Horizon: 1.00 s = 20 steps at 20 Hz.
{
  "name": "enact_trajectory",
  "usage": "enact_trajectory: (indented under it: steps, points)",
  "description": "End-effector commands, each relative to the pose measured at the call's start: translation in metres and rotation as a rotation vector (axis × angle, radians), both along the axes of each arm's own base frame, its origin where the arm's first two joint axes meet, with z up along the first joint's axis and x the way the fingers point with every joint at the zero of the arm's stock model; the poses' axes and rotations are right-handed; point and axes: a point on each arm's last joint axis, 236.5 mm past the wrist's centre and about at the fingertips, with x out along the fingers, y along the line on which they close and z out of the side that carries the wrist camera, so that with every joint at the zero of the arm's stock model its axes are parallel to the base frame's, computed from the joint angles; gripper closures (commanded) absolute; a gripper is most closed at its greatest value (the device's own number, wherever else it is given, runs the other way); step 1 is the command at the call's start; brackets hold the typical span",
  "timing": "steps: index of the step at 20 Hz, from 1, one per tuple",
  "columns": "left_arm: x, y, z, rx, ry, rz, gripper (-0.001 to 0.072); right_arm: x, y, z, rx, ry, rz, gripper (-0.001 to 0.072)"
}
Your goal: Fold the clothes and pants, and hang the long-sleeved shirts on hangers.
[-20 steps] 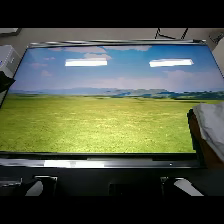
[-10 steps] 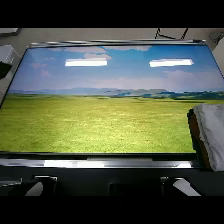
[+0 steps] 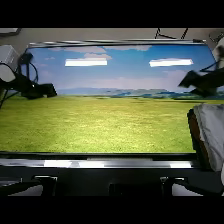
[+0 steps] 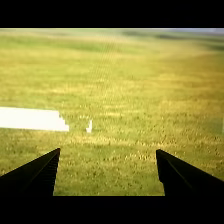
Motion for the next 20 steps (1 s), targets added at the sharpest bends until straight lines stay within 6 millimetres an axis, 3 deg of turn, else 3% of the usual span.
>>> enact_trajectory:
  steps: [1,4,20]
  points:
    - [-0.0328,-0.005,-0.04,0.014,0.128,-0.021,0.0,-0.0143,0.0596,-0.0489,0.008,0.149,0.127,0.0053]
    - [-0.0299,-0.0004,-0.0317,0.034,0.082,-0.028,-0.0001,-0.0112,0.0621,-0.0494,-0.013,0.135,0.137,0.0054]
    - [-0.0298,-0.0008,-0.0335,0.033,0.086,-0.029,-0.0002,-0.0097,0.0612,-0.049,-0.013,0.129,0.134,0.0054]
